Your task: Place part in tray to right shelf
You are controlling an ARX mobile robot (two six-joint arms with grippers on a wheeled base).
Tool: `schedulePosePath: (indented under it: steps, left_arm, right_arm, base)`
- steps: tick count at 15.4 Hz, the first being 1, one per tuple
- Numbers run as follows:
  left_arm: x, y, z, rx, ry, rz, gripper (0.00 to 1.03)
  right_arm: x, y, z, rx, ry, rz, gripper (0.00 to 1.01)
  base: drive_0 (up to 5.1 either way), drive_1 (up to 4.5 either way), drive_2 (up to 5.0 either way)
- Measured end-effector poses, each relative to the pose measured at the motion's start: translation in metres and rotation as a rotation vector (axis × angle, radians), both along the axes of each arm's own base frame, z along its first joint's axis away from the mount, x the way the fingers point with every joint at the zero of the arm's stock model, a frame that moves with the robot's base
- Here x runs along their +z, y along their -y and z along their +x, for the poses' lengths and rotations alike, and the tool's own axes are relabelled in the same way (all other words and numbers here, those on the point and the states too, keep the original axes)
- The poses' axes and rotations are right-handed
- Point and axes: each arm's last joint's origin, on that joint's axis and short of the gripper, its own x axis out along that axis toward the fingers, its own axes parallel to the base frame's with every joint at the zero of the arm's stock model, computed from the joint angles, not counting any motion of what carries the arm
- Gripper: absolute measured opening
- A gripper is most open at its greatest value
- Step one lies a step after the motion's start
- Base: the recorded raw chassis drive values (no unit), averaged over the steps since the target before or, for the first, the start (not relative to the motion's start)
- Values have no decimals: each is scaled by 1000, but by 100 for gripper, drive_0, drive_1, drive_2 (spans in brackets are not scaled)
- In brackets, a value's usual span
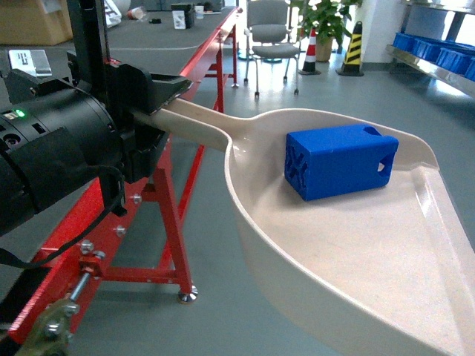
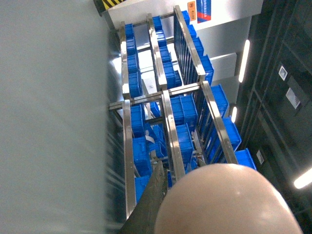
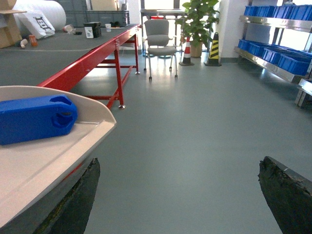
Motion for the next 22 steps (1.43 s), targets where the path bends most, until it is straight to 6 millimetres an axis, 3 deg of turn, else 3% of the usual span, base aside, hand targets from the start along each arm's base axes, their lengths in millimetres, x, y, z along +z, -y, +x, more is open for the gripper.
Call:
schedulePosePath:
  steps: [10,22]
  left_arm:
    - [0,0,0,0,1,0,13]
    - [1,4,-2,-19,6,-3,13]
  right_arm:
    - [0,0,0,0,-1,0,98]
    - [0,0,0,-3,1,0,98]
  base:
    - [509,-235,-235]
    - [442,-337,-101]
